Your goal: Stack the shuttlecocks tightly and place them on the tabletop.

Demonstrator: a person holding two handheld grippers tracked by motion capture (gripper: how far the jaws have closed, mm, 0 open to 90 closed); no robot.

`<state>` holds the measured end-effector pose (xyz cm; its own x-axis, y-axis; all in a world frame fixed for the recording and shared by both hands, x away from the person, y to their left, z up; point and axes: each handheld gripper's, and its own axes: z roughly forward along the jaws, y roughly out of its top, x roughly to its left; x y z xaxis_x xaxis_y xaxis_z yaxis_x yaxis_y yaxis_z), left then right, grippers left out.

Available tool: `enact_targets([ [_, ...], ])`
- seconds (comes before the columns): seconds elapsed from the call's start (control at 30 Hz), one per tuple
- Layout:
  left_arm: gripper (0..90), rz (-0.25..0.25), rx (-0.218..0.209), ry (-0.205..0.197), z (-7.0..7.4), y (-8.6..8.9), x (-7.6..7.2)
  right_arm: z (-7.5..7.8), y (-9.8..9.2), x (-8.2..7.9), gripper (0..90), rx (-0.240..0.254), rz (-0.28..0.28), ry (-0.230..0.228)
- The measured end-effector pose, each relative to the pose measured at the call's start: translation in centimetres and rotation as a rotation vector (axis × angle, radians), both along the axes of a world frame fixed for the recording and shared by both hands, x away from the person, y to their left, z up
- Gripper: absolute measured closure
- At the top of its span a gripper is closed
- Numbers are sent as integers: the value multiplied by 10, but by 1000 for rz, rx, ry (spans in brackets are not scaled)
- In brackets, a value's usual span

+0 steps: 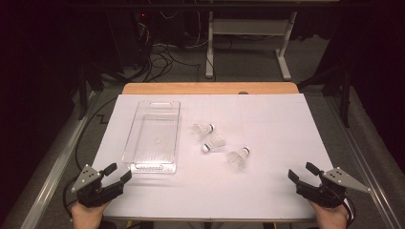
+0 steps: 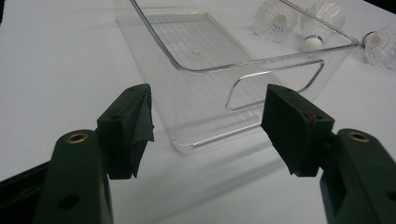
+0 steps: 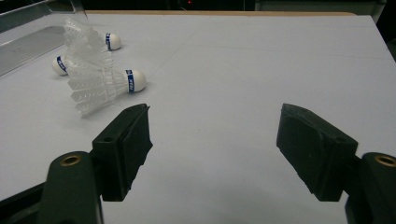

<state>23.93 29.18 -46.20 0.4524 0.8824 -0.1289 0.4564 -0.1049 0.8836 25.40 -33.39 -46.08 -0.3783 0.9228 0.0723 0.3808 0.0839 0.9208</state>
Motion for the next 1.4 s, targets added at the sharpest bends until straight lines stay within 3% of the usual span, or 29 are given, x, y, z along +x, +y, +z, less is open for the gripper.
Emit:
enact_targets([
  [1.4, 347, -36, -8, -14, 6, -15, -1, -1, 0, 1, 263, -6, -4, 11],
])
